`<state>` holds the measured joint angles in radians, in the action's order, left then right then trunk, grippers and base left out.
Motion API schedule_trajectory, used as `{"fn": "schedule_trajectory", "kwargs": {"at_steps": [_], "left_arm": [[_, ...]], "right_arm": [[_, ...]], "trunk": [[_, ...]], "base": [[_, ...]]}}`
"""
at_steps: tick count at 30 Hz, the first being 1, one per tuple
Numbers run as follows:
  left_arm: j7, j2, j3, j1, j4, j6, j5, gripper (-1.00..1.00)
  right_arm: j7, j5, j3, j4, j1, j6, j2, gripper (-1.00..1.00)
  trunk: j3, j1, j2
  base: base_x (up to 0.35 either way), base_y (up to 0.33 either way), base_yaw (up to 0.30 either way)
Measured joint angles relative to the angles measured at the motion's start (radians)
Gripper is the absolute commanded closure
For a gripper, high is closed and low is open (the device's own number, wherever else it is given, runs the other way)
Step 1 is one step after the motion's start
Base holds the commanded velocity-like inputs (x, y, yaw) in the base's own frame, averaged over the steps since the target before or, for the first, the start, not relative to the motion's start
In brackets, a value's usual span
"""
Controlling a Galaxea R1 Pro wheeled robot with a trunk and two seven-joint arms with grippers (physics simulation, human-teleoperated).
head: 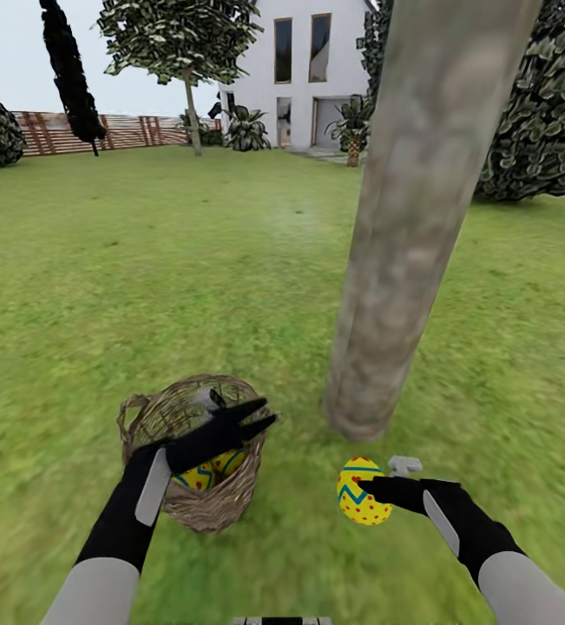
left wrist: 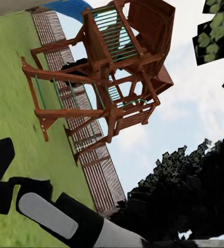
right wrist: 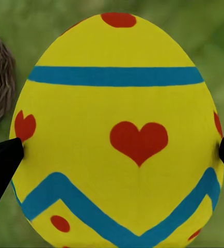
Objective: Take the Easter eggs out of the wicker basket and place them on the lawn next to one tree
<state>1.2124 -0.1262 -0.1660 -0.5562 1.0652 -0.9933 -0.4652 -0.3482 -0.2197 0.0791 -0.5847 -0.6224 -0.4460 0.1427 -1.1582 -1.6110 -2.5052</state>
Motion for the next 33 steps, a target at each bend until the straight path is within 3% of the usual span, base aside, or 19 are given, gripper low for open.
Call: {"fn": "schedule_trajectory", "kwargs": {"at_steps": [2,4,7,8,11,14,16,19,21,25,29,32,33], "left_arm": [[-0.005,0.0,0.111,0.0,0.024,-0.001,-0.142,-1.0],[-0.047,-0.001,0.202,0.0,0.063,-0.001,-0.235,-1.0],[-0.195,-0.011,0.29,0.0,0.114,0.002,-0.295,-1.0],[-0.219,-0.013,0.302,0.0,0.115,0.004,-0.3,-1.0],[-0.264,-0.027,0.389,0.0,0.117,0.014,-0.339,-1.0],[-0.303,-0.028,0.409,0.0,0.118,0.06,-0.376,-1.0],[-0.311,-0.026,0.413,0.0,0.117,0.101,-0.391,-1.0],[-0.313,-0.021,0.416,0.0,0.119,0.11,-0.412,-1.0],[-0.312,-0.018,0.416,0.0,0.124,0.109,-0.416,-1.0],[-0.311,-0.016,0.417,0.0,0.128,0.106,-0.417,-1.0],[-0.311,-0.018,0.419,0.0,0.13,0.106,-0.417,-1.0],[-0.311,-0.018,0.421,0.0,0.15,0.104,-0.418,-1.0],[-0.311,-0.018,0.437,0.0,0.166,0.103,-0.428,-1.0]], "right_arm": [[0.0,0.0,0.0,0.0,0.0,0.0,0.0,1.0],[0.0,0.0,0.0,0.0,0.0,0.0,0.0,1.0],[0.0,0.0,0.0,0.0,0.001,0.0,-0.001,1.0],[0.0,0.0,0.0,0.0,0.002,0.0,-0.001,1.0],[0.014,0.007,0.0,0.0,0.002,0.002,-0.016,1.0],[0.059,0.033,0.001,0.039,0.002,0.09,-0.033,1.0],[0.062,0.038,0.0,0.058,0.001,0.117,-0.035,1.0],[0.065,0.041,0.0,0.062,0.001,0.136,-0.035,1.0],[0.069,0.04,0.001,0.064,0.001,0.183,-0.036,1.0],[0.164,0.037,0.0,0.066,0.001,0.312,-0.037,1.0],[0.177,0.038,0.001,0.066,0.001,0.357,-0.037,1.0],[0.259,0.037,-0.001,0.064,0.0,0.414,-0.039,1.0],[0.274,0.037,-0.001,0.063,0.0,0.446,-0.05,1.0]], "trunk": [[-0.008,-0.001,0.0],[-0.015,-0.002,-0.001],[-0.027,-0.003,-0.002],[-0.031,-0.004,-0.002],[-0.043,-0.005,-0.003],[-0.054,-0.006,-0.003],[-0.062,-0.007,-0.004],[-0.074,-0.009,-0.004],[-0.081,-0.009,-0.005],[-0.097,-0.011,-0.006],[-0.112,-0.013,-0.007],[-0.124,-0.014,-0.008],[-0.128,-0.015,-0.008]], "base": [[0.0,0.0,0.0],[0.0,0.0,0.0],[0.0,0.0,0.0],[0.0,0.0,0.0],[0.0,0.0,0.0],[0.0,0.0,0.0],[0.0,0.0,0.0],[0.0,0.0,0.0],[0.0,0.0,0.0],[0.0,0.0,0.0],[0.0,0.0,0.0],[0.0,0.0,0.0],[0.0,0.0,0.0]]}}
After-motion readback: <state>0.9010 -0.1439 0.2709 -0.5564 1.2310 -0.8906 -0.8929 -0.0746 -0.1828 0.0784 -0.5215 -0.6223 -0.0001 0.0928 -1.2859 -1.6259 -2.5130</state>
